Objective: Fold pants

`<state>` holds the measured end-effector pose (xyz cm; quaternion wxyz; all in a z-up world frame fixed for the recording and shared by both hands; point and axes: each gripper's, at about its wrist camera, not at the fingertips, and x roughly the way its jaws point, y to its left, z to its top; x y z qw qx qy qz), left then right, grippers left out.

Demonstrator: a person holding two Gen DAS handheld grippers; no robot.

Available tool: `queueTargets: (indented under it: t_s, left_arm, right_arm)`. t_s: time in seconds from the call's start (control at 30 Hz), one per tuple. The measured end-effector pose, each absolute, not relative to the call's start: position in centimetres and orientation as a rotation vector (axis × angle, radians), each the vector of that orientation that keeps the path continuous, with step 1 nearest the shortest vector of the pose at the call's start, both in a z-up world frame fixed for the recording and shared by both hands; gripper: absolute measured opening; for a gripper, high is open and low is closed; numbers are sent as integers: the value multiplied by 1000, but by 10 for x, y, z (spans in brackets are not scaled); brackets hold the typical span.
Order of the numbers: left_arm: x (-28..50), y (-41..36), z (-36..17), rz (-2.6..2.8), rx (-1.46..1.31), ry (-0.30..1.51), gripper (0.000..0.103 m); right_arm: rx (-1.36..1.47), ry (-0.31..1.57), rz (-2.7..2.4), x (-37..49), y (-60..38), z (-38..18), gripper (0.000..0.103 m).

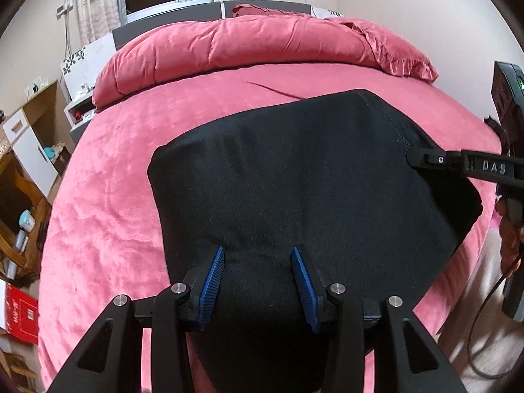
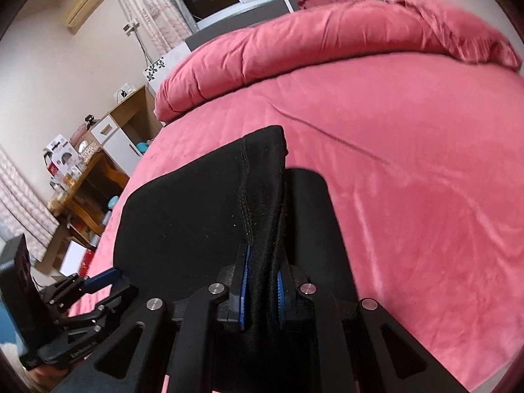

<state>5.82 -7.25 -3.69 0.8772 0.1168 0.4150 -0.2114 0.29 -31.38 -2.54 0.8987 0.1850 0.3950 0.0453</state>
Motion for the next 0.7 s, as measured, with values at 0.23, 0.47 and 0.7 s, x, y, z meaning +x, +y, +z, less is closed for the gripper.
queueTargets:
  t_s: [0.23,0.47,0.7]
  left_arm:
    - [64,-88,-54,-452,314,875,45]
    - [66,-86,-53,-457,300,873,47]
    - [60,-80,-45,-423,275,892,47]
  right_arm:
    - [365,858,52,11,-318,-55,14]
    - [402,830,49,8,-322,-63,15]
    - [286,783,-67,-17,-312,-28,31]
